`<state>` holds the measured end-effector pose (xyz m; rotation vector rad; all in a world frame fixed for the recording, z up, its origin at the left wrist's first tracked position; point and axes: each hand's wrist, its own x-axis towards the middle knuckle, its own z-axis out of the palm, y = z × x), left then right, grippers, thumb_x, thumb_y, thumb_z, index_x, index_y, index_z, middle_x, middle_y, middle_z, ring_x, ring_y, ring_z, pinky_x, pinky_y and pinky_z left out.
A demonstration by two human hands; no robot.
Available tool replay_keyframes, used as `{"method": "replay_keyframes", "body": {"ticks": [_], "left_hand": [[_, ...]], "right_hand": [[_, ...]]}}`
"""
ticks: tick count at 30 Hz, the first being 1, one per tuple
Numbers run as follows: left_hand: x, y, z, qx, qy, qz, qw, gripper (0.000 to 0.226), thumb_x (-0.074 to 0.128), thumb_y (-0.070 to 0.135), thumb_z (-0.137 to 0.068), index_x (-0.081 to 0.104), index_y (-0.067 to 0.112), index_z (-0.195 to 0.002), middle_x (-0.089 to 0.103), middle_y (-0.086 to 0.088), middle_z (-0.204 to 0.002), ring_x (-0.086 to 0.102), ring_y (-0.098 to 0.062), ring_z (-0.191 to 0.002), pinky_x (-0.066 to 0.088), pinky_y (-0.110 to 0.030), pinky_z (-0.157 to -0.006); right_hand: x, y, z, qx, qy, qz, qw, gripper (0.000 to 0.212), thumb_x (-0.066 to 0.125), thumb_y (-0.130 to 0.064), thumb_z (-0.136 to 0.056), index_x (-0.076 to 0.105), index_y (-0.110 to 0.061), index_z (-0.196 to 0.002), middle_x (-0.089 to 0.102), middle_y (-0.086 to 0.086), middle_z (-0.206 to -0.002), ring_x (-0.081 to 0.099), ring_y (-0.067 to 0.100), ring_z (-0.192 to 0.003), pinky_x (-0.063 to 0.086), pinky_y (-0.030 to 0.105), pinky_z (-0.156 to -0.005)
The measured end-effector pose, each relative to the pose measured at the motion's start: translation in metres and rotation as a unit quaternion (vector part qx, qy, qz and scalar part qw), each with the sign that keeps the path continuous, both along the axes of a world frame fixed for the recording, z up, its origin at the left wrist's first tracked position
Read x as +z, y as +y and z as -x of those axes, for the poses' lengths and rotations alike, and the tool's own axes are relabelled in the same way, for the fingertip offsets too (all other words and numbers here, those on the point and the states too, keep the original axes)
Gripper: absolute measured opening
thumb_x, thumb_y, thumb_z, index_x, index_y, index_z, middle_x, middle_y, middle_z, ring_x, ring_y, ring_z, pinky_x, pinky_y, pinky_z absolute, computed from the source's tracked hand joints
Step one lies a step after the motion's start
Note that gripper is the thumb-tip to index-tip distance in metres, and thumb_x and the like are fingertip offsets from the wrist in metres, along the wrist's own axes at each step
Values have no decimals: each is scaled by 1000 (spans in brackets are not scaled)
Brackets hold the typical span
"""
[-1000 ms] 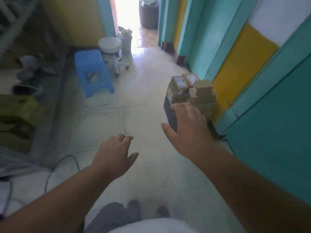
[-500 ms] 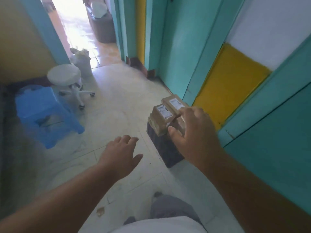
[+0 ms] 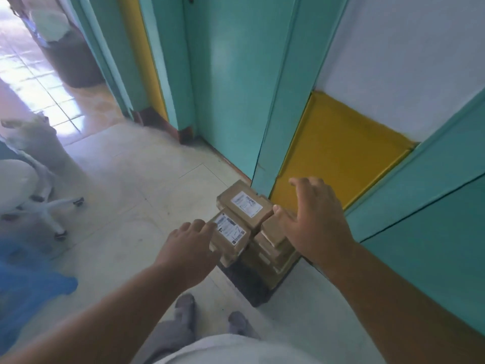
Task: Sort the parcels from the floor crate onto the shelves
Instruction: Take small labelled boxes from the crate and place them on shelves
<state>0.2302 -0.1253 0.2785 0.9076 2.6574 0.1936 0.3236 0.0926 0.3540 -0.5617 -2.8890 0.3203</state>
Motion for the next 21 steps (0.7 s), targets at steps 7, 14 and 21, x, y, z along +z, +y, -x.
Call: {"method": "replay_keyframes", "body": {"ticks": [7, 14, 21], "left_hand": [[-45, 75, 101, -186, -26, 5, 982, 62, 49, 55, -95, 36, 25, -147, 43, 2, -154, 49, -22, -132, 43, -39, -107], [-95, 126, 158, -284, -105, 41, 952, 60, 49, 53, -94, 35, 24, -145, 45, -1, -151, 50, -23, -131, 45, -40, -104], [-161, 184, 163, -300, -149, 63, 940, 47, 53, 47, -96, 44, 23, -136, 55, -2, -135, 56, -20, -114, 49, -33, -88]], "right_hand": [[-31, 32, 41, -146, -58, -18, 987, 57, 55, -49, -90, 47, -13, -134, 55, 12, -128, 53, 29, -115, 51, 46, -91], [-77, 39, 61, -268, -123, 51, 954, 58, 58, -48, -92, 45, -16, -138, 50, 11, -135, 49, 30, -120, 44, 43, -96], [-181, 74, 78, -307, -180, 125, 926, 57, 57, -46, -94, 39, -20, -142, 49, 8, -137, 48, 26, -121, 44, 40, -97]]}}
